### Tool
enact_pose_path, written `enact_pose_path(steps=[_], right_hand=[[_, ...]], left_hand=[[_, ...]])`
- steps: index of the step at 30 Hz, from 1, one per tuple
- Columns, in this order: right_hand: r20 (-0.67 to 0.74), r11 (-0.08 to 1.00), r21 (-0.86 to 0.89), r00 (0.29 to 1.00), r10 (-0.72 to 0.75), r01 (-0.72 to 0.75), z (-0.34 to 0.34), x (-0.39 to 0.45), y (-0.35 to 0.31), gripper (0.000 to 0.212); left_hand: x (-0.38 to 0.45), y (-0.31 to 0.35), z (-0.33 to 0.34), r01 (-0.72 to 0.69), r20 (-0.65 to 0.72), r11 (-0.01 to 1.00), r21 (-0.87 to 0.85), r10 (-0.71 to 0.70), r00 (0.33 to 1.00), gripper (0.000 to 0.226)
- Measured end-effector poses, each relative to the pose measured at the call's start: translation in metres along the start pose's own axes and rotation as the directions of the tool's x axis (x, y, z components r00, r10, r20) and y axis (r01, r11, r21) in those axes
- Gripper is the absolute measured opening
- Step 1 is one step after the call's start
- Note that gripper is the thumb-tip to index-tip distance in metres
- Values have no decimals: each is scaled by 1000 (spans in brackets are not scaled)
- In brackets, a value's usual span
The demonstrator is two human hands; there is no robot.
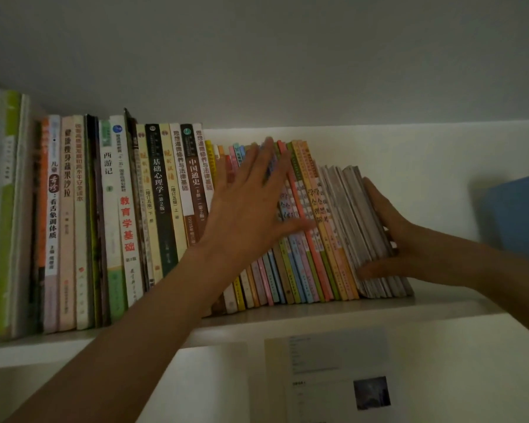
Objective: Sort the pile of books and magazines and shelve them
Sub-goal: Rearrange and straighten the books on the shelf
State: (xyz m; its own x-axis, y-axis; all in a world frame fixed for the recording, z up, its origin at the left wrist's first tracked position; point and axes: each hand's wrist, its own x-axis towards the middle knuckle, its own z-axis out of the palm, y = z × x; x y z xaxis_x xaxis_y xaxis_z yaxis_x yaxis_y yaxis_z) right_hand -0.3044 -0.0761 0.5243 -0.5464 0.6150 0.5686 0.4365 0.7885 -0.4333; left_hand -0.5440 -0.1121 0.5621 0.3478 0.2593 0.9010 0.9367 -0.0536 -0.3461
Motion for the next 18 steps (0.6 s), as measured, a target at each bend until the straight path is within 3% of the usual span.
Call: enact_pose_path(steps=[4,13,16,18], right_hand=[[1,998,-60,1000,24,-24,1,2,4,122],[-12,980,-199,1000,23,-24,-11,-7,-1,130],[-198,996,-84,980,-18,2,-3,-5,-15,124],[-354,976,-215,929,-106,30,2,3,-22,117]], left_hand=[[26,-1,8,91,-26,991,-94,-93,995,108],[30,7,9,139,30,990,-35,-138,990,106],[15,7,8,119,14,991,63,-120,993,98],[-3,14,5,102,11,987,121,-104,994,90]])
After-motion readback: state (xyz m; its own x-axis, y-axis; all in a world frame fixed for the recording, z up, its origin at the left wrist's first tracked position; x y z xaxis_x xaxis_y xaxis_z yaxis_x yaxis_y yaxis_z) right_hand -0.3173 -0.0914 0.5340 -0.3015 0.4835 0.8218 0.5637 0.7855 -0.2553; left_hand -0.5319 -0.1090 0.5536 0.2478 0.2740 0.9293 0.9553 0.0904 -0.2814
